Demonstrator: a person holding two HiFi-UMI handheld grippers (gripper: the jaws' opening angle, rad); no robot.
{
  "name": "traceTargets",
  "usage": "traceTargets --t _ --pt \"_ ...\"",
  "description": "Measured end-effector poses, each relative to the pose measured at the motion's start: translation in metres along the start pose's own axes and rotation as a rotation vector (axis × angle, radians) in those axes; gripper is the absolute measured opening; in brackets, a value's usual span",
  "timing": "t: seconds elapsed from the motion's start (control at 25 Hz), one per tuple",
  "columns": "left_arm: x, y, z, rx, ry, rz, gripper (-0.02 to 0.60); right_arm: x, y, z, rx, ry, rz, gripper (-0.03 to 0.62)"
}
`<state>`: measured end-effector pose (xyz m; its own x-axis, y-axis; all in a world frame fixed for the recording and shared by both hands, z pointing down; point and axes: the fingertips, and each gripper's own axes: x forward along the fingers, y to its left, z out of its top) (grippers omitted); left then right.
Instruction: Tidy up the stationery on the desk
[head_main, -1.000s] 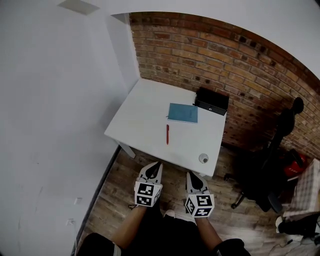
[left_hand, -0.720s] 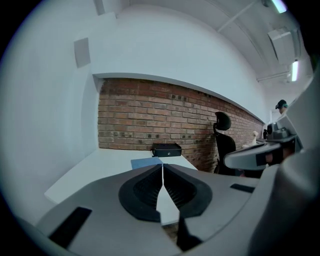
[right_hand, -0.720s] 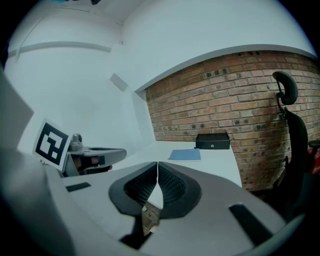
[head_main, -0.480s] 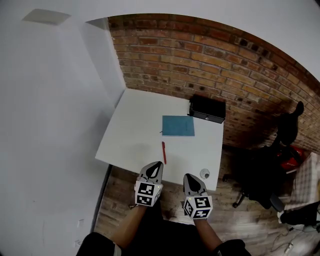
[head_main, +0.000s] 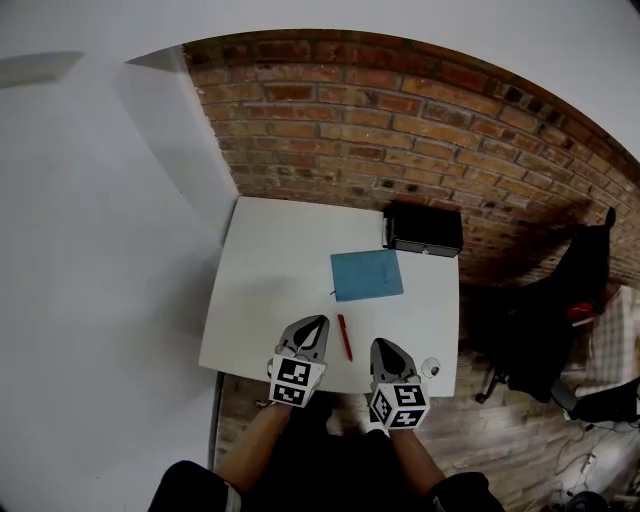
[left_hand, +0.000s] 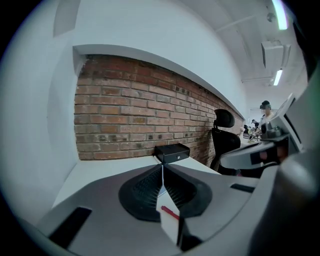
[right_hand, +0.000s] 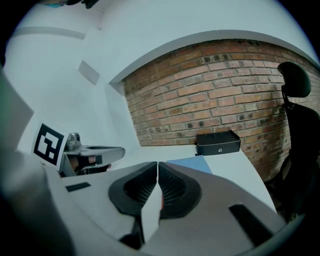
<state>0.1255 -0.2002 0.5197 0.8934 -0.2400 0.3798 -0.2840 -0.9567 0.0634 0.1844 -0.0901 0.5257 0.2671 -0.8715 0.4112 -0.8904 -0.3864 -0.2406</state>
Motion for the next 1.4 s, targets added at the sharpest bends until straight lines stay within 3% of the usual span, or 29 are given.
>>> traceTargets --t 0.28,0.88,1.24,1.4 --pt "0.028 0.034 0.005 0.025 0.013 -0.082 0.02 0.037 0.003 0.007 0.043 -0.007 -0.074 0.023" --pt "0.108 0.034 0.012 0.143 0.065 -0.289 0.025 0.085 -0.05 -0.01 0.28 -0.006 -0.197 0.026" --pt "0.164 0.036 0.002 0.189 0.161 -0.401 0.126 0.129 -0.086 -0.032 0.461 0.028 -0.283 0.101" --pt "0.19 0.034 -0.008 0.259 0.201 -0.467 0.169 0.138 -0.109 -0.043 0.594 0.022 -0.362 0.109"
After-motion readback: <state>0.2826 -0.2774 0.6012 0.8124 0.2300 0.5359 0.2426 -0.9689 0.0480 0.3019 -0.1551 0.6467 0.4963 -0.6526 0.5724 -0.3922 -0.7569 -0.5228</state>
